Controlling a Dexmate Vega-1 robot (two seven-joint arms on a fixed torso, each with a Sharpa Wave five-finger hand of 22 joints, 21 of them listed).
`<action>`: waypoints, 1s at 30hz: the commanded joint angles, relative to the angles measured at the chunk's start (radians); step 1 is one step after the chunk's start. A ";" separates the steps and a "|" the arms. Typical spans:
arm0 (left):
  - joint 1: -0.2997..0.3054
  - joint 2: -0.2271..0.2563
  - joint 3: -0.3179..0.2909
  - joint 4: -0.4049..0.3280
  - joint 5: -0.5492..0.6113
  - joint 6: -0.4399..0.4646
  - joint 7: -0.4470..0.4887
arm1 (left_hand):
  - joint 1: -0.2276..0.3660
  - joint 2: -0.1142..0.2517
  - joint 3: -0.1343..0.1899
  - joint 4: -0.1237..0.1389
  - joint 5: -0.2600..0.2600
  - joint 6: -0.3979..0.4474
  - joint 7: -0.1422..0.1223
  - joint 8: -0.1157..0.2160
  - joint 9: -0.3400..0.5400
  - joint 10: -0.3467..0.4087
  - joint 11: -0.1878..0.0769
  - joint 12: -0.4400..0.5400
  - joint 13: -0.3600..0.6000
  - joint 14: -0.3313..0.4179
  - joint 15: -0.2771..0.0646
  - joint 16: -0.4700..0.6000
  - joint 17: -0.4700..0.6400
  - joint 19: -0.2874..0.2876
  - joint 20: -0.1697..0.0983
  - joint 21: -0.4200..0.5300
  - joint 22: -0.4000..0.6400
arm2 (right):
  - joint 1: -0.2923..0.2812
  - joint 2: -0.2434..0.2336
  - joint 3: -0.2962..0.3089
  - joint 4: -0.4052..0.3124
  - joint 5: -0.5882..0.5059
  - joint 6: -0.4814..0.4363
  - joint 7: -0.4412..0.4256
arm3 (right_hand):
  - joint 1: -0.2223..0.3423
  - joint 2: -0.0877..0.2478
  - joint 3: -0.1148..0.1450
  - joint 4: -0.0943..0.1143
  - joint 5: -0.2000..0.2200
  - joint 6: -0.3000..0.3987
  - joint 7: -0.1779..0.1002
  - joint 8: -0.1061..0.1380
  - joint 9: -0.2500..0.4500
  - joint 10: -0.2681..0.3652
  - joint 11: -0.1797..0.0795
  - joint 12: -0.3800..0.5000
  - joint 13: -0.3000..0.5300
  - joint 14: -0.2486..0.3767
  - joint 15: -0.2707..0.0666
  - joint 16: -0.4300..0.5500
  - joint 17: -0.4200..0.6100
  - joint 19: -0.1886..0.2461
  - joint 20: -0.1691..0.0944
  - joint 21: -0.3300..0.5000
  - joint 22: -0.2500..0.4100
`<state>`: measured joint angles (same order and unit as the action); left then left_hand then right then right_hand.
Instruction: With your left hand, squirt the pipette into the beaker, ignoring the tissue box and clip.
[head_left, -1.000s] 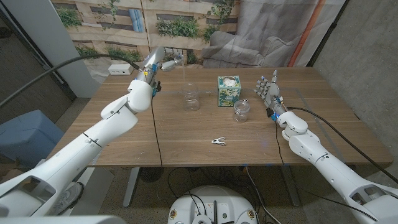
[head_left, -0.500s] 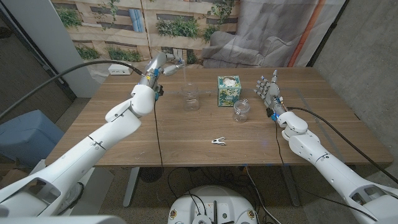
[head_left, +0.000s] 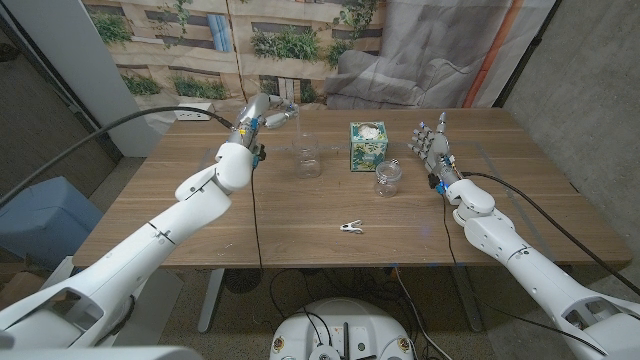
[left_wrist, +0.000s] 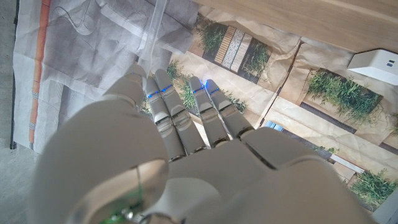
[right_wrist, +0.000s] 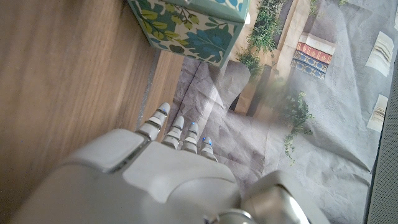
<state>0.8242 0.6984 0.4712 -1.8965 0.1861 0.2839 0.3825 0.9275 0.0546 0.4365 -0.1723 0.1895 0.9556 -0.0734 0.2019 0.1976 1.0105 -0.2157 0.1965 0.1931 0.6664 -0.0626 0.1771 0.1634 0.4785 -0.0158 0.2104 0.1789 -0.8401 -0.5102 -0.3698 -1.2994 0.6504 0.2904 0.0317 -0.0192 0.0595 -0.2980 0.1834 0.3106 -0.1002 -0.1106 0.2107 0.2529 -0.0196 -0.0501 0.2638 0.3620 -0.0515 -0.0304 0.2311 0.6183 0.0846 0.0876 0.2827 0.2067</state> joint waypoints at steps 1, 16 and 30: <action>0.005 -0.011 0.014 0.046 -0.016 -0.055 0.020 | 0.013 0.001 0.006 -0.004 -0.001 0.007 0.002 0.003 0.002 0.001 -0.005 0.005 0.002 0.011 -0.123 0.001 0.002 0.008 -0.001 0.005 0.004 | 0.000 0.000 0.000 0.000 0.000 0.000 -0.001 | 0.000 0.058 -0.008 -0.001 0.005 0.003 -0.009 0.007 0.002 0.000 -0.002 0.003 0.003 -0.006 -0.084 0.006 0.004 0.003 -0.001 0.006 0.005; 0.005 -0.034 0.043 0.117 -0.019 -0.119 0.032 | 0.011 0.002 0.005 -0.001 -0.001 0.009 -0.003 0.003 0.002 0.002 -0.004 0.006 0.002 0.011 -0.124 0.001 0.002 0.008 -0.005 0.005 0.004 | 0.001 0.001 0.000 0.001 -0.001 0.001 -0.001 | 0.000 0.058 -0.008 -0.001 0.005 0.003 -0.009 0.007 0.002 0.000 0.002 0.002 0.003 -0.006 -0.084 0.006 0.004 0.004 -0.001 0.006 0.005; -0.018 -0.046 0.058 0.155 -0.012 -0.111 0.031 | 0.013 0.000 0.005 -0.002 -0.001 0.008 -0.002 0.002 0.001 0.001 -0.005 0.006 0.002 0.011 -0.125 0.001 0.002 0.008 -0.008 0.005 0.004 | 0.000 0.000 0.000 0.000 0.000 0.000 -0.001 | 0.000 0.058 -0.008 -0.001 0.005 0.002 -0.008 0.007 0.002 0.000 0.000 0.002 0.003 -0.006 -0.084 0.006 0.004 0.003 -0.001 0.006 0.005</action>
<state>0.8218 0.6623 0.5179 -1.7734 0.1678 0.1772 0.4106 0.9275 0.0546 0.4365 -0.1723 0.1895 0.9556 -0.0735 0.2019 0.1973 1.0106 -0.2156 0.1966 0.1929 0.6664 -0.0626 0.1771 0.1635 0.4822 -0.0195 0.2104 0.1789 -0.8404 -0.5101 -0.3698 -1.2992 0.6498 0.2909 0.0308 -0.0192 0.0595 -0.2980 0.1834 0.3106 -0.1003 -0.1106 0.2107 0.2530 -0.0196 -0.0502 0.2638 0.3620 -0.0515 -0.0305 0.2311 0.6182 0.0846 0.0875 0.2827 0.2067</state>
